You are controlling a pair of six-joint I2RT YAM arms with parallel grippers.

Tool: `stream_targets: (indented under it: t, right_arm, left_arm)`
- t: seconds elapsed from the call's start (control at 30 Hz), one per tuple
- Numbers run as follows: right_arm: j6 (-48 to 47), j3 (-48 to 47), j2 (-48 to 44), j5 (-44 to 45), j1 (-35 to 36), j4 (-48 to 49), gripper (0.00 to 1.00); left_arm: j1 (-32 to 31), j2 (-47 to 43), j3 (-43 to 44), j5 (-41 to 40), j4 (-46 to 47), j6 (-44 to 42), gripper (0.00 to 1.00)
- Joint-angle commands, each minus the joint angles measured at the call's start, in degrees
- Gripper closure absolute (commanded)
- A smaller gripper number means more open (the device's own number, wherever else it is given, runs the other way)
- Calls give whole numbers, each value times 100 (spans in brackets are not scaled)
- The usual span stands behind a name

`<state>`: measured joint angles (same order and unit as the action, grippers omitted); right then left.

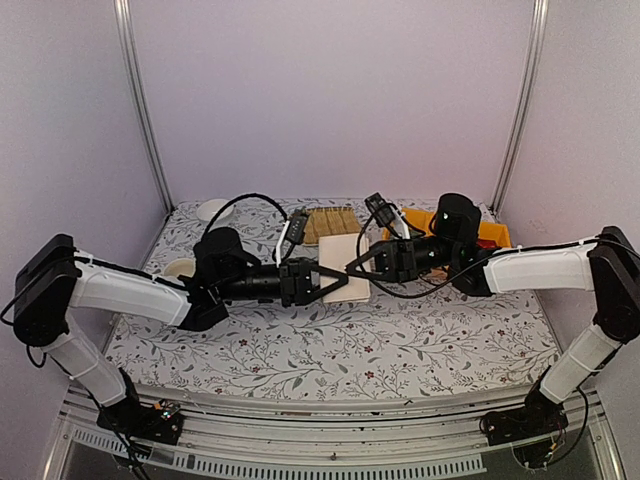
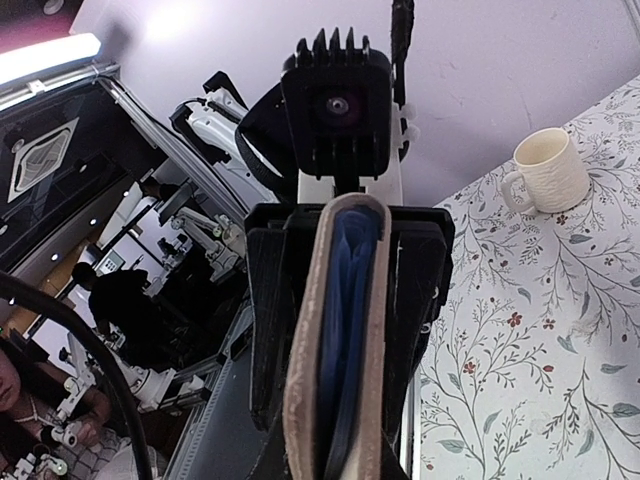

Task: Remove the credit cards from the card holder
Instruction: Pass from the right arm to the left

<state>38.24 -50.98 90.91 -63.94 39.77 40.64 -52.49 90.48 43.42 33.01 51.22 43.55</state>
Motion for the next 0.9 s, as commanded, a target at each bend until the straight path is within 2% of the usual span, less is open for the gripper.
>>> stream_targets:
  t: [0.0,0.13,0.3,0.47,0.63,0.83,0.87]
  right_arm:
    - [-409,-261,-217,-226,35,-482,99]
    - [-667,-303,-264,-220,31,-760,99]
    - [-669,-337,-268,-235,44,-760,99]
    - [-686,-310,-258,-235,40,-806,99]
    - [-733,-285,-269,-157,33,-893,98]
    - [-644,-198,-212,-31,-103,-995,82]
    - [-598,-146,-219,14,-161,-996,75]
  left_arm:
    - [-32,-295,-101,-106,110,-276,60]
    - [-35,-352,-15,-197,-187,-435,72]
    - [-57,-285,44,-122,-175,-401,79]
    - [-52,-334,-2,-253,-244,-395,100]
    - [-56,-305,-9,-459,-413,-286,100]
    - [-55,-64,11,-557,-613,-58,100]
    - [-57,-20,1,-537,-587,-9,100]
